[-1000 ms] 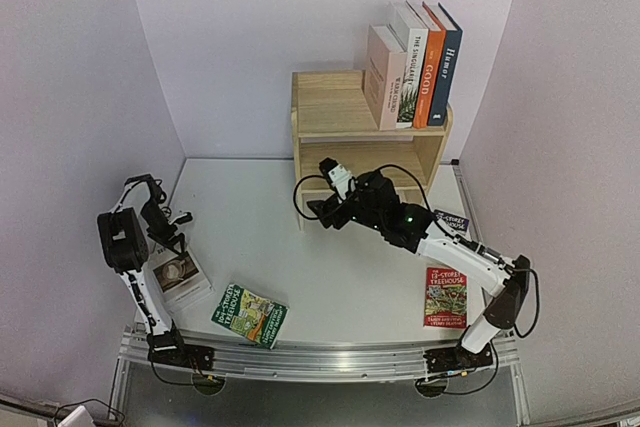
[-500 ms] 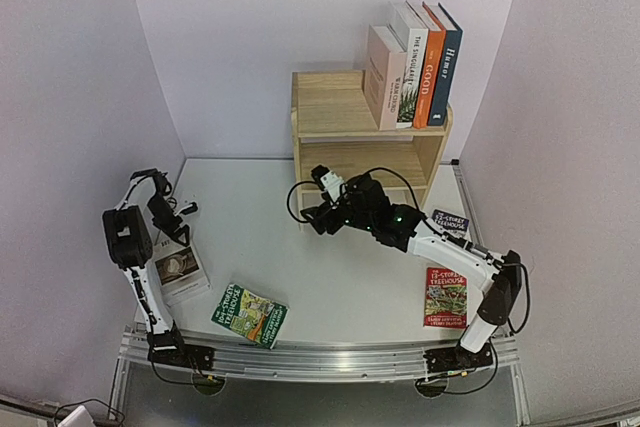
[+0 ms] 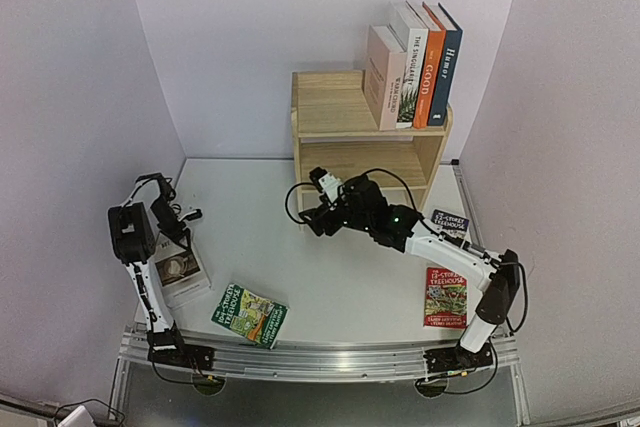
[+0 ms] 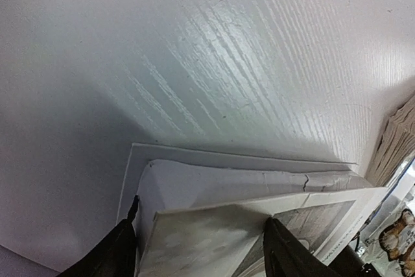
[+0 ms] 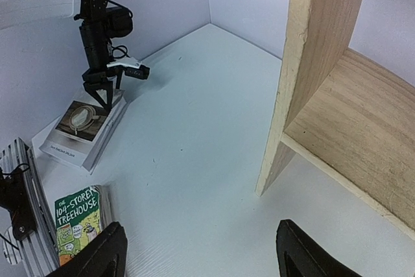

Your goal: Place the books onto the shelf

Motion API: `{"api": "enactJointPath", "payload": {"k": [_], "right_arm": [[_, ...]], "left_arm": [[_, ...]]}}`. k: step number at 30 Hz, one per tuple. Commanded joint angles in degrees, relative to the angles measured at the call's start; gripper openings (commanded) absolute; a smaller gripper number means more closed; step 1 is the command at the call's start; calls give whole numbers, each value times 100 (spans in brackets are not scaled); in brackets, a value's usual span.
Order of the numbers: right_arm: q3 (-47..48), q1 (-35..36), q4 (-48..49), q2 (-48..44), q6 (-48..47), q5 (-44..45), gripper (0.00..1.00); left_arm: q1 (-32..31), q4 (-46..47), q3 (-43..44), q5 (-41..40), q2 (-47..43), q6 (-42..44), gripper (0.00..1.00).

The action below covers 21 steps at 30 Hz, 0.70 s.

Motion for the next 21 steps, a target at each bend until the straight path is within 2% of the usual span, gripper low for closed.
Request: {"api": "enactJointPath", "payload": {"k": [1,4,6,10,16,21], "right_arm": [[146,61,40,125,109,-90,77],[197,79,35,157,106,-84,77],[199,92,38,154,117,-66,77],[213,158,35,222,144,-75,76],[748,477,20,763,110,-62,76],[1509,1159,16,1517,-648,859,76]], "left_arm": [[11,-614,-225,18,59,122,45],[12,-798,-345,136,44,137,8],[13,-851,-577,213,-63,171,0],[11,-888,-763,497,-305,-117,0],[22,-962,104,1061,-587,-1935,0],[22,-1351,726,1895,-832,-2933,0]]}}
